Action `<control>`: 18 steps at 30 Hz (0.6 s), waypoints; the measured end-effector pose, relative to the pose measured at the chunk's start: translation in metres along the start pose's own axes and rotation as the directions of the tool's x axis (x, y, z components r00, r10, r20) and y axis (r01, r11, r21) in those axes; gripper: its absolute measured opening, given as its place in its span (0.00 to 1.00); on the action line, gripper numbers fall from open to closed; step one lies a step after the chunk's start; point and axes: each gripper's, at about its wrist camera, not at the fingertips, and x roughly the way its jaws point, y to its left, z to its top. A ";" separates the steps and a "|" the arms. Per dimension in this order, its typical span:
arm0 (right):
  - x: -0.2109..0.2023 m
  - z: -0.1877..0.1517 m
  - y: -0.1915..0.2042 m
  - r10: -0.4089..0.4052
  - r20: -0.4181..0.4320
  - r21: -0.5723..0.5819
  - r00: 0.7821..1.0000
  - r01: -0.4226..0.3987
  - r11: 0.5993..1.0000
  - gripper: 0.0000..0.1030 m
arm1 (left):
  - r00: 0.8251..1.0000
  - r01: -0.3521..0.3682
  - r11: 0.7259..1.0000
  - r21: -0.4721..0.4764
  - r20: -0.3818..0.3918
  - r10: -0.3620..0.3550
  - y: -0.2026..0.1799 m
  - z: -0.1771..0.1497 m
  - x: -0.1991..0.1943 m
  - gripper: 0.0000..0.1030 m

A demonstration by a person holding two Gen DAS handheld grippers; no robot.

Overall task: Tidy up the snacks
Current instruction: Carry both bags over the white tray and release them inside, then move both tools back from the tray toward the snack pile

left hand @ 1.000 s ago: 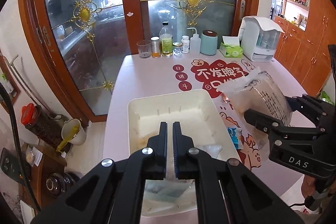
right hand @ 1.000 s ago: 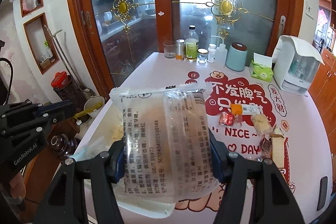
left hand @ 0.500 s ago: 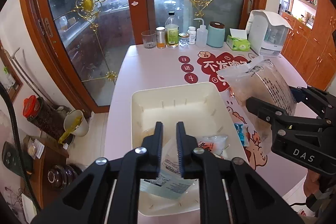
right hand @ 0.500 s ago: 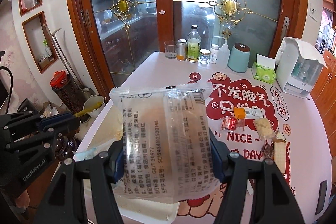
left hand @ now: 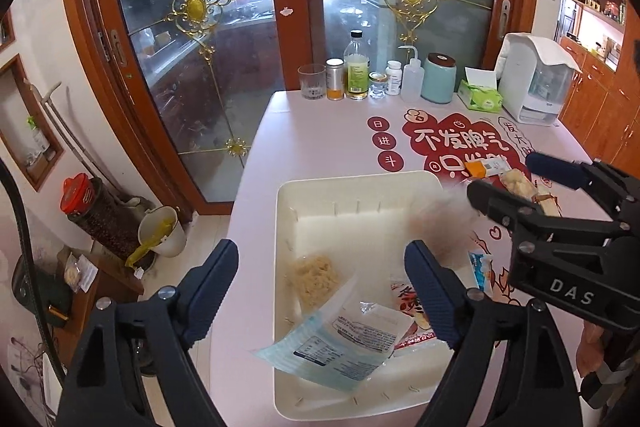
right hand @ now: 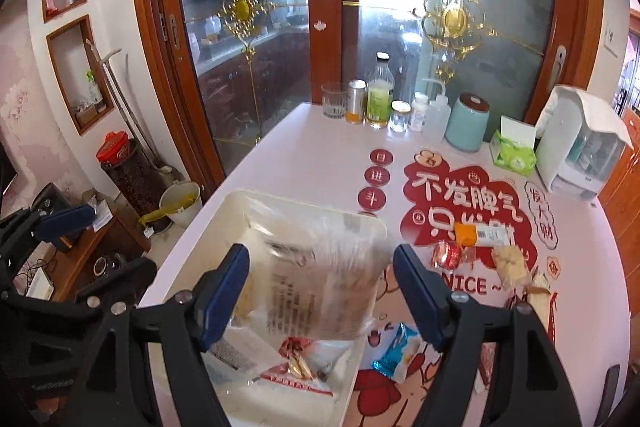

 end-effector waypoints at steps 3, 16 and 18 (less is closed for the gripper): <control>-0.005 0.003 0.005 -0.017 0.034 -0.025 0.999 0.017 1.000 0.73 | 1.000 -0.002 1.000 -0.010 -0.009 0.002 0.002 0.000 0.002 0.83; -0.017 -0.002 0.004 0.003 0.035 -0.014 0.999 -0.002 1.000 0.74 | 1.000 0.004 1.000 -0.001 -0.015 -0.004 -0.007 -0.005 -0.001 0.83; -0.020 -0.005 0.002 -0.001 0.034 -0.006 0.999 0.002 1.000 0.74 | 1.000 0.006 1.000 0.007 -0.014 -0.006 -0.010 -0.006 -0.003 0.83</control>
